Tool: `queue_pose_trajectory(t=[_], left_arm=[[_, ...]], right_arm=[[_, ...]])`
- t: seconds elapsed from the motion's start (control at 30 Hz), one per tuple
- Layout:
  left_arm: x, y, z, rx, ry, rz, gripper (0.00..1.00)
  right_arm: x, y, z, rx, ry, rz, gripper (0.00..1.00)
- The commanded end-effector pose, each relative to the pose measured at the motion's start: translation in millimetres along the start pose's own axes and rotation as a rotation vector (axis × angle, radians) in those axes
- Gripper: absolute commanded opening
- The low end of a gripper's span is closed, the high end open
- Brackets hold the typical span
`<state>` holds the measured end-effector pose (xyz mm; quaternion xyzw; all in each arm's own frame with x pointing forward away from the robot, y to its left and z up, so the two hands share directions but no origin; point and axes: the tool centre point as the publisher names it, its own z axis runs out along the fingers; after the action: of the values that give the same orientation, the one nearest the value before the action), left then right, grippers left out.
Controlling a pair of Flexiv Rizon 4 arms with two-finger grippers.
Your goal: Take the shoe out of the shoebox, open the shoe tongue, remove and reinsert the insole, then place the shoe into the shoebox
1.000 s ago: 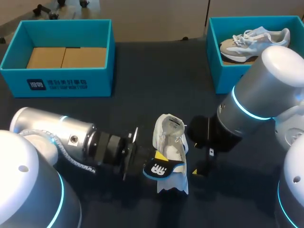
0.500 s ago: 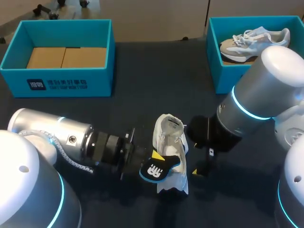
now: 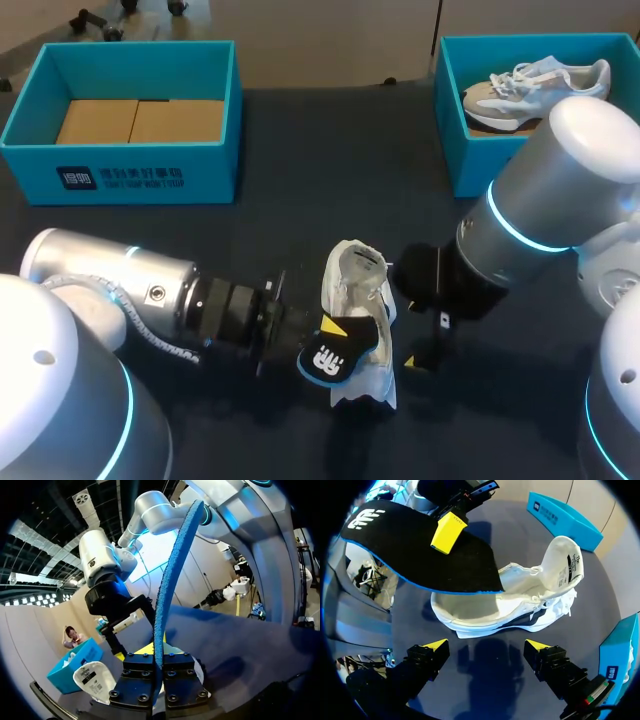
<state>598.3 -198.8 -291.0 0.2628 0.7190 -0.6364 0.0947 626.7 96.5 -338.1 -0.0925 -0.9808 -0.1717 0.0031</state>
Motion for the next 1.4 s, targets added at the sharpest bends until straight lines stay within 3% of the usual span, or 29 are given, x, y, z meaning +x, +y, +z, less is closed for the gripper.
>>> queue_pose_trajectory(t=[0.03,0.87,1.4], left_arm=[[-0.7,5,1,-0.008,0.004,0.001,0.00],[-16.3,43,-3,-0.080,-0.024,0.048,0.00],[-19.3,47,-8,-0.098,-0.036,0.072,0.00]], right_arm=[[1.1,0.0,1,0.001,-0.003,0.000,1.00],[1.1,0.0,1,0.001,-0.003,0.000,1.00],[1.1,0.0,1,0.001,-0.003,0.000,1.00]])
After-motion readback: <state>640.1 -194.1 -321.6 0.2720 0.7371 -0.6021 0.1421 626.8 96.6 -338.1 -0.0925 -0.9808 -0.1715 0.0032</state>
